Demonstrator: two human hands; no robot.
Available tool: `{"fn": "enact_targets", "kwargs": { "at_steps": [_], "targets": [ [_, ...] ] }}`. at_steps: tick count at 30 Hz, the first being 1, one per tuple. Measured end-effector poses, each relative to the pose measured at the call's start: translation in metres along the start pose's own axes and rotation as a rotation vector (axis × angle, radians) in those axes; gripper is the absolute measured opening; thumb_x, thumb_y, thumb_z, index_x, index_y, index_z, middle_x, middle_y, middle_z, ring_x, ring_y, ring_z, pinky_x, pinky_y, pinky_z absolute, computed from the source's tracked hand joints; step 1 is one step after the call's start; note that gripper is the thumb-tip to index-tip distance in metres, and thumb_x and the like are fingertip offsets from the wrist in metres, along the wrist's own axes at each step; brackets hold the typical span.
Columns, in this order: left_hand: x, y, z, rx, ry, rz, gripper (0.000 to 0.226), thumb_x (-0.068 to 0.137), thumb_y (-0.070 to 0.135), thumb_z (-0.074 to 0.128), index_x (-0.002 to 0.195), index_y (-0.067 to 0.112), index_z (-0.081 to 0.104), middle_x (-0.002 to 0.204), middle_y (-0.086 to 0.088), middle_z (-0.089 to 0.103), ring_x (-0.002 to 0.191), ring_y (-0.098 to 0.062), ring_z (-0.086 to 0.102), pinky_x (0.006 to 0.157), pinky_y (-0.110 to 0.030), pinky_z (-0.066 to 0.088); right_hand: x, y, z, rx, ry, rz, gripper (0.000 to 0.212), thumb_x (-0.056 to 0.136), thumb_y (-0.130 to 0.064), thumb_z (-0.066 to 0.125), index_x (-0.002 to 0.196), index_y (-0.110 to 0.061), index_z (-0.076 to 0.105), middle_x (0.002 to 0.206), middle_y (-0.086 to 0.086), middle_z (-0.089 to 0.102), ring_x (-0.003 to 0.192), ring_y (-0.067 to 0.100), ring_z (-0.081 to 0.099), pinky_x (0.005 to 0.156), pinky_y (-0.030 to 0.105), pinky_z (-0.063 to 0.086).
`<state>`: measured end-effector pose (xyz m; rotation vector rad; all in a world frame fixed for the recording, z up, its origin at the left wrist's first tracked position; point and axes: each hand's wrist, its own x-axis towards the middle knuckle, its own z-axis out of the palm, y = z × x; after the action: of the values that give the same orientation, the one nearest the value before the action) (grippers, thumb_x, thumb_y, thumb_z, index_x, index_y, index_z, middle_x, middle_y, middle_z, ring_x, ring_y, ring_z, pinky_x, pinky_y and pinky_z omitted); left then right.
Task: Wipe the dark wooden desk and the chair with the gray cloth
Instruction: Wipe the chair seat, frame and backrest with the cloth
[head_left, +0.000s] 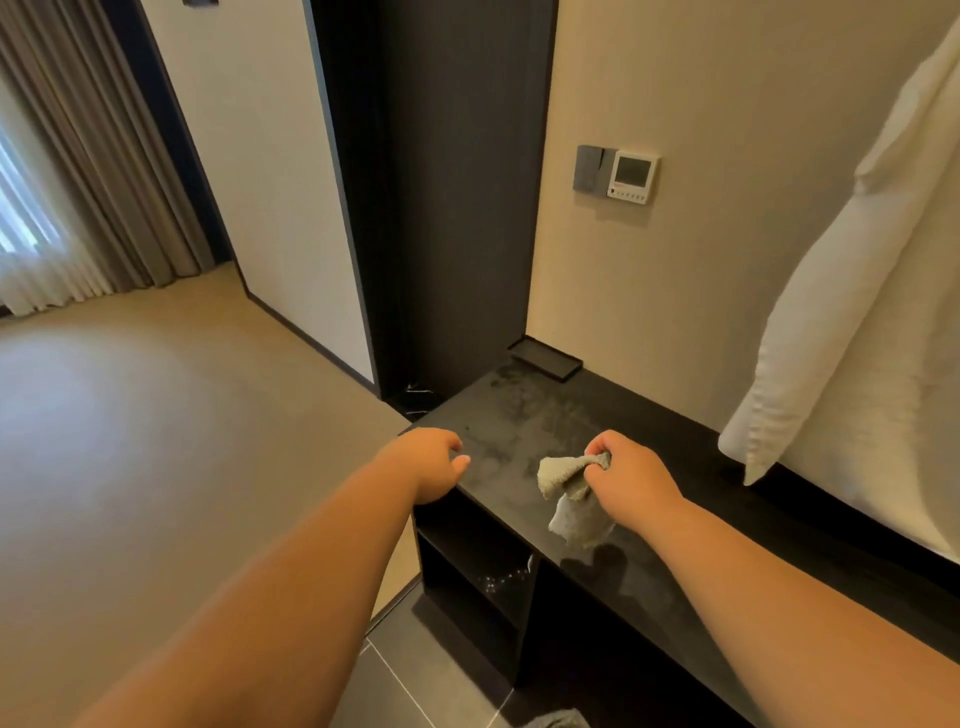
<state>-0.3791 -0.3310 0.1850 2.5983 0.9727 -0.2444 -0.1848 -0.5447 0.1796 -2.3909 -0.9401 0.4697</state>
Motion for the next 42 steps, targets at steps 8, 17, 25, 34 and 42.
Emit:
{"fn": "enact_targets", "kwargs": {
  "at_steps": [8, 17, 25, 34, 42],
  "targets": [
    [0.046, -0.069, -0.030, -0.015, 0.027, 0.015, 0.054, 0.110, 0.045, 0.046, 0.160, 0.027, 0.040, 0.162, -0.006, 0.044, 0.146, -0.030, 0.046, 0.118, -0.045, 0.042, 0.052, -0.051, 0.042, 0.033, 0.032, 0.054, 0.022, 0.099, -0.025, 0.062, 0.116, -0.034, 0.051, 0.102, -0.002, 0.063, 0.089, 0.016, 0.063, 0.077, 0.038, 0.058],
    [0.106, -0.113, -0.078, -0.020, 0.060, -0.002, 0.050, 0.110, 0.041, 0.048, 0.157, 0.025, 0.043, 0.151, -0.006, 0.056, 0.136, -0.027, 0.056, 0.112, -0.041, 0.048, 0.141, -0.081, 0.054, -0.034, 0.087, 0.089, 0.014, 0.097, -0.028, 0.065, 0.106, -0.031, 0.054, 0.094, -0.001, 0.065, 0.083, 0.017, 0.064, 0.072, 0.037, 0.058],
    [0.204, -0.118, -0.116, 0.028, 0.097, 0.029, 0.049, 0.110, 0.040, 0.049, 0.157, 0.026, 0.044, 0.151, -0.003, 0.057, 0.136, -0.025, 0.057, 0.114, -0.042, 0.048, 0.247, -0.074, 0.048, -0.120, 0.131, 0.133, 0.004, 0.101, -0.028, 0.059, 0.101, -0.031, 0.055, 0.093, -0.002, 0.065, 0.083, 0.016, 0.063, 0.073, 0.035, 0.057],
    [0.311, -0.090, -0.151, 0.031, 0.102, 0.074, 0.050, 0.109, 0.044, 0.050, 0.156, 0.026, 0.046, 0.147, -0.001, 0.060, 0.131, -0.022, 0.061, 0.110, -0.039, 0.051, 0.363, -0.083, 0.011, -0.235, 0.045, 0.105, 0.004, 0.099, -0.027, 0.061, 0.098, -0.029, 0.057, 0.095, -0.001, 0.064, 0.084, 0.018, 0.061, 0.080, 0.038, 0.060],
    [0.392, -0.084, -0.149, 0.048, 0.017, 0.116, 0.050, 0.107, 0.047, 0.052, 0.153, 0.029, 0.048, 0.144, 0.001, 0.062, 0.129, -0.020, 0.062, 0.109, -0.040, 0.053, 0.416, -0.069, -0.003, -0.183, 0.148, 0.188, 0.007, 0.097, -0.023, 0.059, 0.092, -0.027, 0.056, 0.090, -0.002, 0.063, 0.081, 0.018, 0.059, 0.066, 0.035, 0.050]
  ]
}}
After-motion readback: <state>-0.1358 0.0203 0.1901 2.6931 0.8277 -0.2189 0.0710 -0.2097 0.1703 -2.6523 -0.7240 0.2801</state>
